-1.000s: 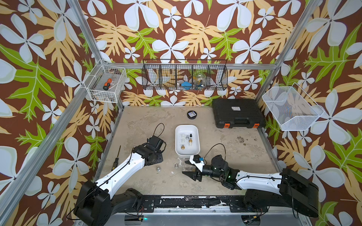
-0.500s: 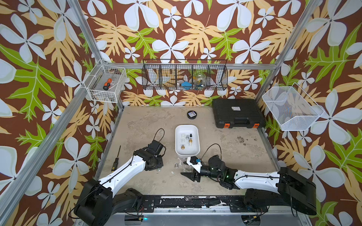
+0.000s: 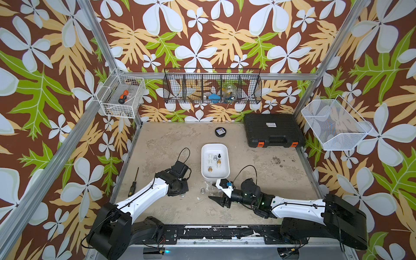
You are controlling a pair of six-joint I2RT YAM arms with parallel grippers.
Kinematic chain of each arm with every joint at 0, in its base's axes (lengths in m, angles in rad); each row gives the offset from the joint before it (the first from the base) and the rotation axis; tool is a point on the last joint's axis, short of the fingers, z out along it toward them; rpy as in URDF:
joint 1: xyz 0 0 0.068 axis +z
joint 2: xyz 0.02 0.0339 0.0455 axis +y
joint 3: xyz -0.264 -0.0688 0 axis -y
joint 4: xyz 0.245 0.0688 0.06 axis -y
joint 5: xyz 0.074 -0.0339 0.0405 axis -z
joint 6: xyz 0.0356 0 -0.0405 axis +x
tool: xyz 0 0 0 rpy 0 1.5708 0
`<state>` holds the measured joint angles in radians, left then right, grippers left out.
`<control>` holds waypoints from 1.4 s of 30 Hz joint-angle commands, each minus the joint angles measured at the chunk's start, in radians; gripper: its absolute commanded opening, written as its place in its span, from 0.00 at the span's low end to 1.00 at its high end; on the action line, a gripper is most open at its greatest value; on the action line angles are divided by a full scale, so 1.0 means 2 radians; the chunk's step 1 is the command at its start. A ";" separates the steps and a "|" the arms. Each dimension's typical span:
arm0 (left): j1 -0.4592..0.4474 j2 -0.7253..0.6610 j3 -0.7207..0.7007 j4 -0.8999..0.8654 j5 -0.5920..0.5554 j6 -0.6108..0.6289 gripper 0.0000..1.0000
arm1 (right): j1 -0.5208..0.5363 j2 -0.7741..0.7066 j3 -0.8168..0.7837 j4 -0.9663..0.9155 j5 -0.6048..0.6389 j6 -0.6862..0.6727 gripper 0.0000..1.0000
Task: Put the chess pieces into the storage box
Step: Pick up the chess piece at the center of the board.
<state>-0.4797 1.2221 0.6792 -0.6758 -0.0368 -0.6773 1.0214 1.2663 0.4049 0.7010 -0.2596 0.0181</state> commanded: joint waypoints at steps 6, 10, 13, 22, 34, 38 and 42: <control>-0.003 0.007 0.000 -0.006 -0.004 0.002 0.24 | 0.001 -0.014 -0.007 0.004 0.012 -0.004 0.63; -0.004 0.019 0.001 -0.003 -0.006 0.003 0.20 | 0.001 -0.023 -0.011 0.004 0.015 -0.004 0.63; -0.004 0.027 0.002 -0.002 -0.006 0.005 0.20 | 0.000 -0.032 -0.015 0.005 0.021 -0.004 0.63; -0.005 0.038 0.003 0.001 -0.006 0.008 0.10 | 0.000 -0.071 -0.036 0.010 0.051 0.000 0.63; -0.032 0.026 0.133 -0.055 -0.070 0.020 0.05 | -0.047 -0.115 -0.064 0.013 0.223 0.075 0.64; -0.046 0.080 0.253 -0.079 -0.088 0.052 0.04 | -0.093 -0.147 -0.091 0.023 0.220 0.114 0.64; -0.071 0.169 0.380 -0.088 -0.099 0.083 0.04 | -0.094 -0.185 -0.114 0.038 0.231 0.111 0.64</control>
<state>-0.5983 1.4853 1.3380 -0.8177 -0.2008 -0.5804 0.8368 0.9283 0.1951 0.7200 0.1612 0.2085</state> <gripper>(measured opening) 0.173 0.642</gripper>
